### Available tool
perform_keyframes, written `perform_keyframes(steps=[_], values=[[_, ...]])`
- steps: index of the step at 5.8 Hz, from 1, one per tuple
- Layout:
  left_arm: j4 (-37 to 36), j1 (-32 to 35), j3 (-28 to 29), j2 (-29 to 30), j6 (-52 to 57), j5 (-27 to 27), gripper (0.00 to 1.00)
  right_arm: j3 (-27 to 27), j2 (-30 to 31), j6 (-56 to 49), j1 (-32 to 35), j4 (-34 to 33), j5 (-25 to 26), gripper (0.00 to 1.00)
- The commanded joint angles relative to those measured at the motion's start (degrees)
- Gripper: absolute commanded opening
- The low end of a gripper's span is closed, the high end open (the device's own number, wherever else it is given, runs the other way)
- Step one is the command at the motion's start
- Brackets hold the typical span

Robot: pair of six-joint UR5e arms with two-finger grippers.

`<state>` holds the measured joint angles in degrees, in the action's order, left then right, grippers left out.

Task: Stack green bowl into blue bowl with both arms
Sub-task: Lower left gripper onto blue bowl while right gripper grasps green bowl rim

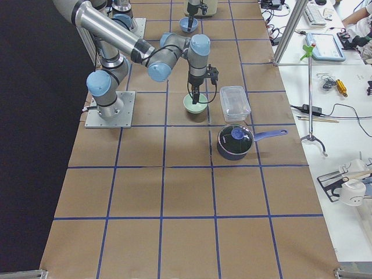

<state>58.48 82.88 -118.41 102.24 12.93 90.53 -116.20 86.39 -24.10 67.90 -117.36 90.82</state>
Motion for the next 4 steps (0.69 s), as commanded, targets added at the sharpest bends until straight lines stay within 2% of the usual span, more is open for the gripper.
perform_keyframes(steps=[1, 2, 4], values=[[-0.03, -0.08, 0.46, 0.51, -0.01, 0.87, 0.14, -3.76, -4.11, -0.42, -0.84, -5.49, 0.24, 1.00], [-0.12, -0.08, 0.55, 0.33, -0.10, 0.96, 0.03, -4.90, -4.99, -0.34, -0.84, -5.77, 0.24, 1.00], [1.45, 1.49, 2.99, -0.81, -1.41, 4.63, 0.02, -5.18, -5.44, -0.34, -0.84, -5.60, 0.50, 1.00]])
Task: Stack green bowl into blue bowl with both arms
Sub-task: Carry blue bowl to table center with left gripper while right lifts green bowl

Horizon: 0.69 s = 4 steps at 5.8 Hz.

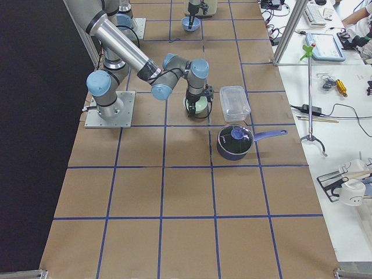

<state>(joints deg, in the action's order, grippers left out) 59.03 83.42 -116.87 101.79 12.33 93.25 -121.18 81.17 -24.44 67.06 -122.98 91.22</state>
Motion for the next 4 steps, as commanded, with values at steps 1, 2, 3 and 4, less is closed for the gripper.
perform_keyframes(steps=[1, 2, 3, 4], values=[[1.34, 5.04, 4.00, -0.36, -4.12, 1.42, 0.02, -0.19, -0.22, 0.09, 0.00, 0.02, 0.10, 0.85], [0.48, 12.74, 8.90, 1.29, -8.16, 1.67, 0.02, -0.19, -0.22, 0.09, 0.00, 0.02, 0.01, 0.56], [0.03, 20.21, 14.60, 5.40, -9.85, 1.76, 0.03, -0.11, -0.22, 0.27, 0.00, 0.11, 0.01, 0.29], [0.12, 26.64, 20.83, 10.40, -11.79, 1.33, 0.03, -0.02, -0.14, 0.88, 0.00, 0.02, -0.08, 0.08]])
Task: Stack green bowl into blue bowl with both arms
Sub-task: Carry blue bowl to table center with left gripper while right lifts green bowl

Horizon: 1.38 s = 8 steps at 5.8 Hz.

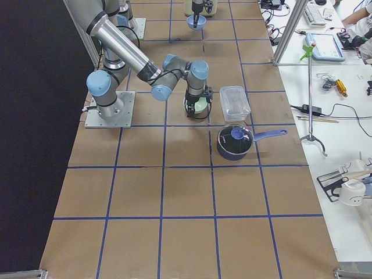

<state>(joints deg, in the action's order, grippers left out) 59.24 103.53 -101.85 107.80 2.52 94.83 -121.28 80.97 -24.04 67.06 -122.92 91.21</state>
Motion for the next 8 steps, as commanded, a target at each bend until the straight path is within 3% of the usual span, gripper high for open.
perform_keyframes(steps=[1, 2, 3, 4, 5, 6, 7, 8], values=[[-0.18, 11.56, 10.40, 9.13, -5.21, 0.44, 0.03, 0.43, 0.06, 0.57, 0.00, -0.04, -0.15, 0.06], [-0.26, 13.53, 13.49, 12.31, -6.98, -0.25, 0.03, 0.87, 0.59, 0.66, 0.00, 0.30, 0.02, 0.05], [-0.09, 14.68, 12.56, 11.21, -6.83, -0.43, 0.03, 2.70, 1.29, 1.44, 0.00, 1.53, -0.07, 0.05], [-0.26, 14.77, 12.47, 13.29, -6.82, -0.44, 0.04, 7.24, 2.69, 1.45, 0.17, 7.72, -0.59, 0.04], [-0.27, 15.21, 12.47, 13.92, -6.82, -0.44, 0.21, 13.81, 4.88, 1.45, 0.26, 17.35, -1.38, 0.04], [-0.09, 15.48, 12.47, 14.19, -6.91, -0.35, 0.28, 19.71, 5.94, 1.62, 0.26, 25.80, -4.26, 0.04], [-0.18, 16.00, 12.47, 12.89, -6.91, -0.26, 0.78, 25.34, 6.39, 1.54, 0.35, 32.50, -5.33, 0.04], [0.52, 15.83, 12.90, 10.35, -6.91, -0.26, 0.94, 29.05, 6.39, 1.62, 0.44, 36.48, -5.95, 0.04]])
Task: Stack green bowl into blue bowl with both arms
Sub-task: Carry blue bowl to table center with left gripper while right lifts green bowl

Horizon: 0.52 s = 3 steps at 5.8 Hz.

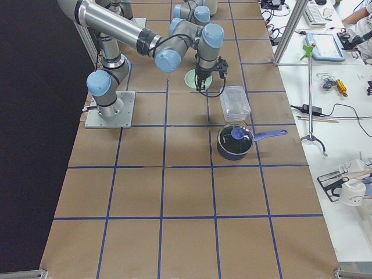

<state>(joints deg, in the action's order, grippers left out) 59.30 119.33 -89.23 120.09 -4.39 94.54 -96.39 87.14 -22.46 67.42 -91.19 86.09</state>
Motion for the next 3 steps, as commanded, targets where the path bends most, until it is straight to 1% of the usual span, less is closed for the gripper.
perform_keyframes(steps=[1, 2, 3], values=[[3.17, -1.11, 0.64, -5.01, -0.01, 0.03, 0.98, 4.71, 0.31, 0.40, 0.34, 4.97, -1.01, 0.04], [9.89, -3.12, 1.60, -9.31, -0.01, -0.06, 0.98, 4.72, 0.13, 3.79, 0.69, 4.97, -1.79, 0.04], [15.44, -8.18, 1.78, -14.22, 0.08, -3.98, 0.97, 4.63, -0.39, 7.22, 3.13, 4.45, -3.02, 0.04]])
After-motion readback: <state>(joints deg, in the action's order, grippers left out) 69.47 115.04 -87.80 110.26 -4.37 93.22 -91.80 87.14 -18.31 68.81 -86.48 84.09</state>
